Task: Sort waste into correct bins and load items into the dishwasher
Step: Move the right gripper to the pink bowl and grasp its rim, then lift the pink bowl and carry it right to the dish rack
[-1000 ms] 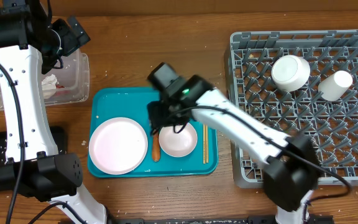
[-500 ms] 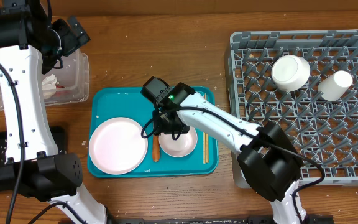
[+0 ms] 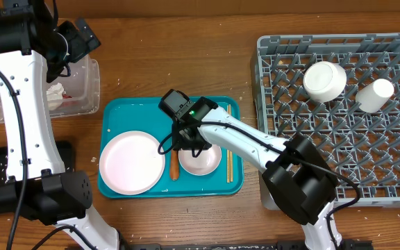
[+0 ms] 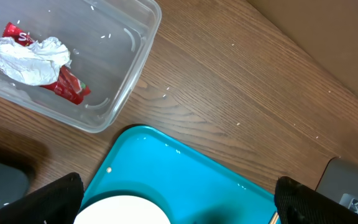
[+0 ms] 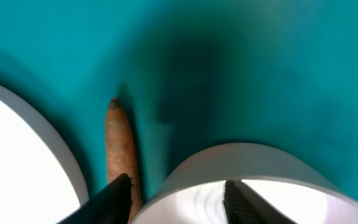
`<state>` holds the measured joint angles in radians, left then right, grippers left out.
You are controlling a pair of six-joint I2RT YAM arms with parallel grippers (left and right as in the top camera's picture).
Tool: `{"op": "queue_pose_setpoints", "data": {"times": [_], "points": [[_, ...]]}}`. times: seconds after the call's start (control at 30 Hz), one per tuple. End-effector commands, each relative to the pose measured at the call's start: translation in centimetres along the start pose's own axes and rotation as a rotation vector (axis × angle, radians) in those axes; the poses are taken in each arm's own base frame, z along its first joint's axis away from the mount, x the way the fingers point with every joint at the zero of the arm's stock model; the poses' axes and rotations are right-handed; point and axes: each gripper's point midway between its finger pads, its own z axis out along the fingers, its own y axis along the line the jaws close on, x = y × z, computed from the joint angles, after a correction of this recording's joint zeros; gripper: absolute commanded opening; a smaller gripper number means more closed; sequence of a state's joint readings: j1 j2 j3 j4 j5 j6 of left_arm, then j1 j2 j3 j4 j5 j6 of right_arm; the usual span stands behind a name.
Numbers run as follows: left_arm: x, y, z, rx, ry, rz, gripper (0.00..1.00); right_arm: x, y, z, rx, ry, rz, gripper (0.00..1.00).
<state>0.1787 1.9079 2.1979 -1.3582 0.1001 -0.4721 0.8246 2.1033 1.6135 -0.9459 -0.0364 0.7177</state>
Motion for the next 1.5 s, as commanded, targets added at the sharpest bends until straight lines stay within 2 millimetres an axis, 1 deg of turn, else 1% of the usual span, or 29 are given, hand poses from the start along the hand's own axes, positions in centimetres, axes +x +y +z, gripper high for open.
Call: {"op": "queue_pose_setpoints", "data": {"times": [0.0,0.07,0.17,0.27,0.33,0.43,0.53,0.6,0.67,0.7,0.73,0.77,0.8,0.9,0.97,1.07,1.2,1.3,1.4,1.47], "points": [[-0.1,0.3,-0.1,-0.007,-0.005,-0.017,1.0,-0.1,-0.4,0.3,0.022,-0.018,0.014,0.36],[-0.1,0.3,-0.1,-0.007,-0.005,-0.017,1.0,-0.1,-0.4,0.3,0.023,-0.016,0.014,0.29],[-0.1,0.3,-0.1,-0.007,-0.005,-0.017,1.0,0.1,-0.5,0.2,0.027,-0.006,0.014,0.14],[-0.1,0.3,-0.1,-0.007,-0.005,-0.017,1.0,0.1,-0.4,-0.5,0.027,0.004,0.018,0.04],[-0.1,0.3,-0.1,-0.007,-0.005,-0.017,1.0,-0.3,-0.4,-1.7,0.027,0.001,0.023,0.04],[-0.1,0.3,-0.1,-0.007,-0.005,-0.017,1.0,-1.6,-0.3,-4.7,0.005,-0.026,0.039,0.04],[-0.1,0.3,-0.1,-0.007,-0.005,-0.017,1.0,-3.2,-0.6,-8.9,-0.04,-0.075,0.027,0.04],[-0.1,0.3,-0.1,-0.007,-0.005,-0.017,1.0,-4.2,-1.3,-12.1,-0.069,-0.118,0.021,0.04],[-0.1,0.3,-0.1,-0.007,-0.005,-0.017,1.0,-5.4,-3.0,-15.9,-0.092,-0.177,0.013,0.04],[-0.1,0.3,-0.1,-0.007,-0.005,-0.017,1.0,-5.9,-4.3,-17.9,-0.1,-0.21,0.02,0.04],[-0.1,0.3,-0.1,-0.007,-0.005,-0.017,1.0,-6.2,-5.5,-19.4,-0.103,-0.232,0.033,0.04],[-0.1,0.3,-0.1,-0.007,-0.005,-0.017,1.0,-6.6,-7.5,-21.6,-0.112,-0.268,0.059,0.04],[-0.1,0.3,-0.1,-0.007,-0.005,-0.017,1.0,-6.9,-9.3,-23.4,-0.124,-0.295,0.08,0.04],[-0.1,0.3,-0.1,-0.007,-0.005,-0.017,1.0,-7.2,-13.4,-27.3,-0.186,-0.356,0.107,0.04],[-0.1,0.3,-0.1,-0.007,-0.005,-0.017,1.0,-7.4,-15.8,-29.3,-0.252,-0.383,0.103,0.04],[-0.1,0.3,-0.1,-0.007,-0.005,-0.017,0.99,-7.5,-18.9,-31.0,-0.365,-0.395,0.072,0.04],[-0.1,0.3,-0.1,-0.007,-0.005,-0.017,1.0,-7.3,-22.3,-31.8,-0.532,-0.408,0.072,0.04],[-0.1,0.3,-0.1,-0.007,-0.005,-0.017,1.0,-7.0,-25.0,-31.6,-0.619,-0.431,0.116,0.04],[-0.1,0.3,-0.1,-0.007,-0.005,-0.017,1.0,-6.5,-26.9,-31.0,-0.719,-0.458,0.137,0.04],[-0.1,0.3,-0.1,-0.007,-0.005,-0.017,1.0,-6.1,-27.8,-30.2,-0.786,-0.474,0.157,0.04]]}}
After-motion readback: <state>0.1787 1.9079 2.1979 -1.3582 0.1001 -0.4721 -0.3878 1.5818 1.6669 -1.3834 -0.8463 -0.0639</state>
